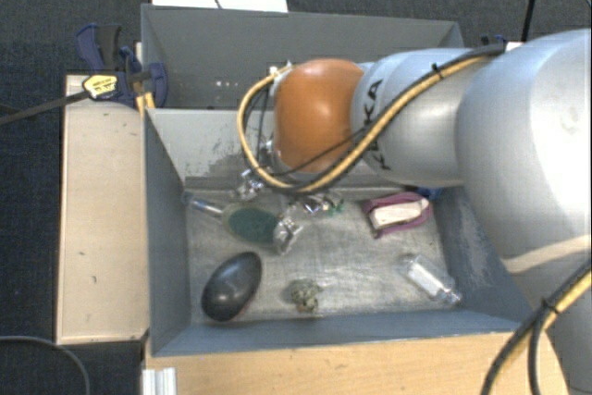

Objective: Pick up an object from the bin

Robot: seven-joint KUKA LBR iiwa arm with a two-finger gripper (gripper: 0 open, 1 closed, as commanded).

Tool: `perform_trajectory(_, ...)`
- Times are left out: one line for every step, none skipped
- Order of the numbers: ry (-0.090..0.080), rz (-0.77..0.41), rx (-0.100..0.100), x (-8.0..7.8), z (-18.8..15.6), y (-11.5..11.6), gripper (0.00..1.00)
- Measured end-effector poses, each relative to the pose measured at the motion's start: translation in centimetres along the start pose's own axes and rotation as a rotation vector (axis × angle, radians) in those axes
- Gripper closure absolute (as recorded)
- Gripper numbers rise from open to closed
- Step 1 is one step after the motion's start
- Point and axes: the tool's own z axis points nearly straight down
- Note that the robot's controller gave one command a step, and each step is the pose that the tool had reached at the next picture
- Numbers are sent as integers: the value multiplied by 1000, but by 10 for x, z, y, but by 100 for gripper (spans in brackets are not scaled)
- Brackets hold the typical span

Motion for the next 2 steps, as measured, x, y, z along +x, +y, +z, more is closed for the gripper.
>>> perform_trajectory(1, 3, -2, 0, -1, 1, 100)
perform_trajectory(3, -55, -1, 5, -174, 8, 100)
